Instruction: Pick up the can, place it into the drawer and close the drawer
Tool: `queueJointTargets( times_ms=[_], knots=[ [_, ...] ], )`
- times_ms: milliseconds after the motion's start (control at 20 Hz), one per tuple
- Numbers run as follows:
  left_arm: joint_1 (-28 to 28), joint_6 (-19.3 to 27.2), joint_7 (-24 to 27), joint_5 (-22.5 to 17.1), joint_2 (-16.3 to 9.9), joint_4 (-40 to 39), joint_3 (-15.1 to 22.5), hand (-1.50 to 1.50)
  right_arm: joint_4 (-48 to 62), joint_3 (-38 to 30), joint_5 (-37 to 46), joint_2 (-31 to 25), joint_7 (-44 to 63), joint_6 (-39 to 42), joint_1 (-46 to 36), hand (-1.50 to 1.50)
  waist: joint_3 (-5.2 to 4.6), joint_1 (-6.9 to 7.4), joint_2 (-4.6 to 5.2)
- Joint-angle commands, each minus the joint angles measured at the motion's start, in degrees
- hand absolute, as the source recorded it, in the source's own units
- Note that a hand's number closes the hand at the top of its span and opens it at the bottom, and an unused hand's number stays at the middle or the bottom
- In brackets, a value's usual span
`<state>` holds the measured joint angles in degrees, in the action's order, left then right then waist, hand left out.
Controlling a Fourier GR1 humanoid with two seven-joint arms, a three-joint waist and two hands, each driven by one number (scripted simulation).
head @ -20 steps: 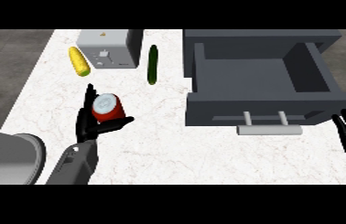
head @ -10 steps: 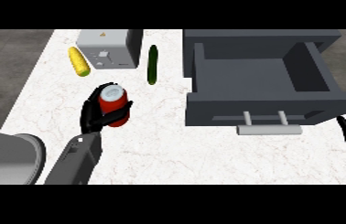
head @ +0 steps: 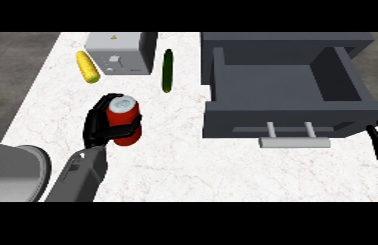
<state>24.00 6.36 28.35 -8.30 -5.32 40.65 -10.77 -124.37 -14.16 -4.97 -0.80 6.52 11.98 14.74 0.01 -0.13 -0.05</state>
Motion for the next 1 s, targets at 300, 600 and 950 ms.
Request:
queueJointTargets(
  times_ms=[300, 600, 950],
  knots=[
    [-7.9, -5.2, -6.7, -2.2, -3.1, 17.5, 2.4, 1.5, -1.3, -0.1, -0.6, 0.4, 1.8, 0.0, 0.7, -1.5, 0.0, 0.09, -0.03],
    [-12.1, -3.5, -17.4, -0.4, -0.8, 34.4, 9.2, 1.5, -1.5, -0.5, -1.7, 0.8, -4.6, 0.8, 6.8, -1.5, 0.06, 0.23, -0.25],
    [-5.0, 2.9, -27.3, 4.5, 1.8, 42.0, 13.9, 1.5, -3.8, -4.4, -5.2, -1.9, 2.1, 0.9, 2.8, -1.5, 0.02, -0.01, -0.13]
  ],
)
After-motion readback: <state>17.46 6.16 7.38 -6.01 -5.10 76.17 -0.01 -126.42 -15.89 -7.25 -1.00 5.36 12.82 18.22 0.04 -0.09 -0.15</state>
